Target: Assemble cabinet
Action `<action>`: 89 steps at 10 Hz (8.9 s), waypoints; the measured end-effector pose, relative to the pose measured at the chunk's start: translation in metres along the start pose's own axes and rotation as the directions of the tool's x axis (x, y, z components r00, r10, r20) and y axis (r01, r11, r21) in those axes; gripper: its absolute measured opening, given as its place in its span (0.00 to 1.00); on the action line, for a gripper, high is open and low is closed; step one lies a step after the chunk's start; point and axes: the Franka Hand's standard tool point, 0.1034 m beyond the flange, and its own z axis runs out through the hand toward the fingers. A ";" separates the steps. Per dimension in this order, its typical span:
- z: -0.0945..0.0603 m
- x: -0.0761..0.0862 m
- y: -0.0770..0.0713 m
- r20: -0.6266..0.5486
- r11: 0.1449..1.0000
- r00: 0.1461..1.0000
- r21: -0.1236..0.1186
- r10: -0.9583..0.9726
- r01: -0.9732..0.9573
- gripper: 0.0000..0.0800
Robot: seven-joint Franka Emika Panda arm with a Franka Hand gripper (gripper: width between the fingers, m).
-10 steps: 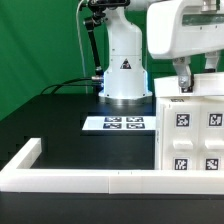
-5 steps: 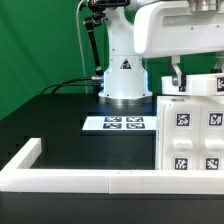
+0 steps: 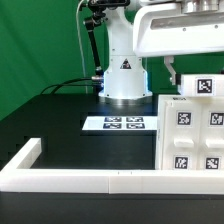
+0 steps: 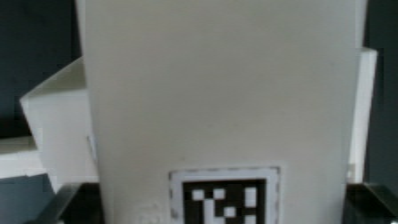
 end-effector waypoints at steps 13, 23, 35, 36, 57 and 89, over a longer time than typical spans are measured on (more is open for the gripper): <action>-0.001 -0.001 -0.002 0.037 0.497 0.500 0.065 0.865 -0.865 0.70; 0.002 -0.002 0.008 0.139 -0.227 -0.226 -0.015 0.964 -0.974 0.70; -0.019 0.003 -0.011 0.169 0.098 0.108 0.065 0.980 -0.993 1.00; -0.020 0.003 -0.010 0.157 0.286 0.293 0.066 0.943 -0.956 1.00; -0.014 -0.001 -0.010 0.067 0.680 0.677 0.056 -0.733 0.731 1.00; 0.005 -0.002 0.002 0.035 0.749 0.751 0.055 0.659 -0.660 0.70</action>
Offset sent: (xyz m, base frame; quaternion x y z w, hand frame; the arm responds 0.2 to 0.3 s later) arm 0.0000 0.0000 0.0000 0.0000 0.0000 0.1938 0.9810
